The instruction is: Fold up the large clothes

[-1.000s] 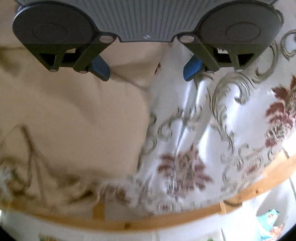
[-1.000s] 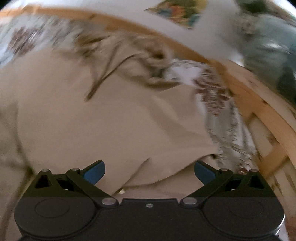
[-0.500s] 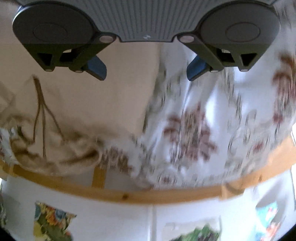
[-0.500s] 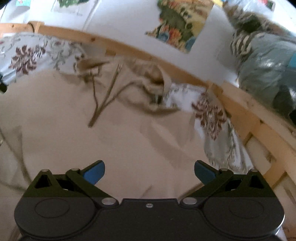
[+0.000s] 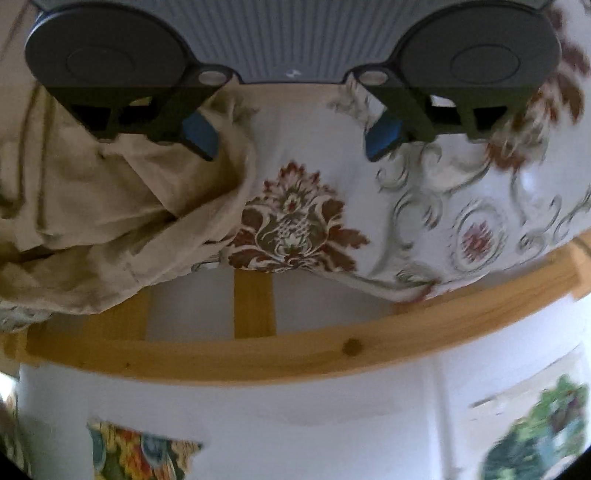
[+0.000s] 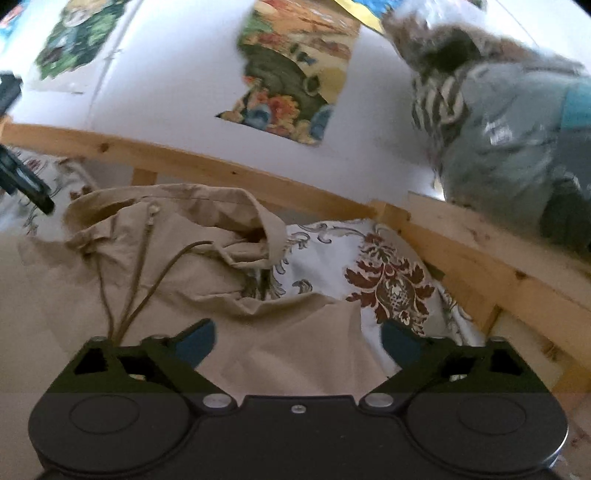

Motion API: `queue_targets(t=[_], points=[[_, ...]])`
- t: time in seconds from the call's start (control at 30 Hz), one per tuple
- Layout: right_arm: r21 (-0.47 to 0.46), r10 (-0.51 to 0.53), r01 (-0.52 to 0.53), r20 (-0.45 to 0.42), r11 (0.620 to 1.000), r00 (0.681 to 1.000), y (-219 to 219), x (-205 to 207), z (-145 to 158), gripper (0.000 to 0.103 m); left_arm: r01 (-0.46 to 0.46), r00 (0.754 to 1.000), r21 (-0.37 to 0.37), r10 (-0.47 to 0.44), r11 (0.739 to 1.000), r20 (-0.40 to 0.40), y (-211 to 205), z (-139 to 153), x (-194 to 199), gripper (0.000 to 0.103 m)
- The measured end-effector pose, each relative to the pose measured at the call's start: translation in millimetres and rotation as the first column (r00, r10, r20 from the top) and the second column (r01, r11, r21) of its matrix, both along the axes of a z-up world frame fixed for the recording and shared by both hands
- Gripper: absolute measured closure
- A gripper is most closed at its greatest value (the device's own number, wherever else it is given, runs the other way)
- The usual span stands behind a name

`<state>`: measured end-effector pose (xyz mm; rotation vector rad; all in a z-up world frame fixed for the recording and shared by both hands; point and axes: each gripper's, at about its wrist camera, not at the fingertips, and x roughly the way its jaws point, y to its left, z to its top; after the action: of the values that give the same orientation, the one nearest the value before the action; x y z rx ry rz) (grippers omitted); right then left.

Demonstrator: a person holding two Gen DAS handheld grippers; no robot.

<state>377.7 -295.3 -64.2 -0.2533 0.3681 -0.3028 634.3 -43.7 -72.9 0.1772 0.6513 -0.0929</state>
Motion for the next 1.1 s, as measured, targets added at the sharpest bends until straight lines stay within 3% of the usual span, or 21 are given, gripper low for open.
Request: queue_targets(t=[0.1, 0.17, 0.3, 0.37, 0.43, 0.47, 0.5, 0.57, 0.7, 0.83, 0.93, 1.0, 1.1], points=[[0.078, -0.003, 0.003, -0.002, 0.997, 1.0, -14.0, 20.8, 11.3, 0.023, -0.037, 0.999, 0.007, 0.037, 0.999, 0.038, -4.4, 2.2, 18.2, 0.029], [0.098, 0.035, -0.032, -0.028, 0.995, 0.999, -19.6, 49.0, 19.0, 0.024, -0.017, 1.0, -0.016, 0.018, 1.0, 0.021, -5.1, 2.2, 28.1, 0.043], [-0.033, 0.107, -0.111, -0.096, 0.993, 0.99, -21.5, 126.6, 22.6, 0.024, 0.043, 0.999, 0.008, -0.043, 0.999, 0.018, -13.0, 0.4, 28.5, 0.097], [-0.08, 0.101, -0.115, -0.155, 0.99, 0.983, -20.9, 159.0, 18.0, 0.027, 0.034, 0.996, 0.024, -0.036, 0.999, 0.079, -15.7, 2.4, 19.3, 0.099], [-0.127, 0.076, -0.102, -0.195, 0.987, 0.978, -22.3, 180.8, 12.8, 0.045, 0.008, 0.99, 0.03, -0.012, 1.0, 0.14, -15.4, 5.8, 8.1, 0.1], [-0.134, 0.063, -0.091, -0.196, 0.987, 0.979, -24.8, 185.5, 13.3, 0.078, -0.012, 0.985, 0.026, 0.007, 1.0, 0.17, -14.6, 7.4, 3.2, 0.1], [-0.114, 0.063, -0.085, -0.183, 0.99, 0.981, -28.8, 185.8, 16.9, 0.098, -0.03, 0.98, 0.015, 0.026, 0.999, 0.196, -11.3, 10.1, -1.7, 0.101], [-0.1, 0.044, -0.055, -0.113, 0.993, 0.993, -37.9, 177.0, 25.2, 0.098, -0.029, 0.97, -0.026, 0.034, 0.999, 0.241, -3.2, 13.1, -13.9, 0.099], [-0.175, 0.084, -0.088, -0.033, 0.981, 0.996, -39.6, 152.2, 16.2, 0.098, -0.029, 0.925, 0.017, 0.02, 0.999, 0.38, -4.8, 8.4, -51.2, 0.099], [-0.168, 0.128, -0.107, 0.117, 0.98, 0.985, -42.6, 115.0, 8.2, 0.097, 0.008, 0.9, -0.031, 0.007, 0.999, 0.435, 5.8, 0.1, -84.6, 0.098], [-0.261, 0.179, -0.133, 0.161, 0.956, 0.971, -35.1, 85.6, -1.1, 0.096, 0.042, 0.877, -0.048, -0.014, 0.998, 0.481, 17.3, -5.4, -116.8, 0.098], [-0.34, 0.213, -0.145, 0.172, 0.929, 0.962, -25.8, 62.3, -8.5, 0.096, 0.064, 0.88, -0.033, -0.04, 0.997, 0.474, 23.5, -9.8, -138.1, 0.098], [-0.422, 0.263, -0.179, 0.148, 0.889, 0.953, -18.1, 28.7, -18.4, 0.094, 0.113, 0.922, -0.005, -0.103, 0.994, 0.372, 32.8, -24.7, -155.9, 0.092]])
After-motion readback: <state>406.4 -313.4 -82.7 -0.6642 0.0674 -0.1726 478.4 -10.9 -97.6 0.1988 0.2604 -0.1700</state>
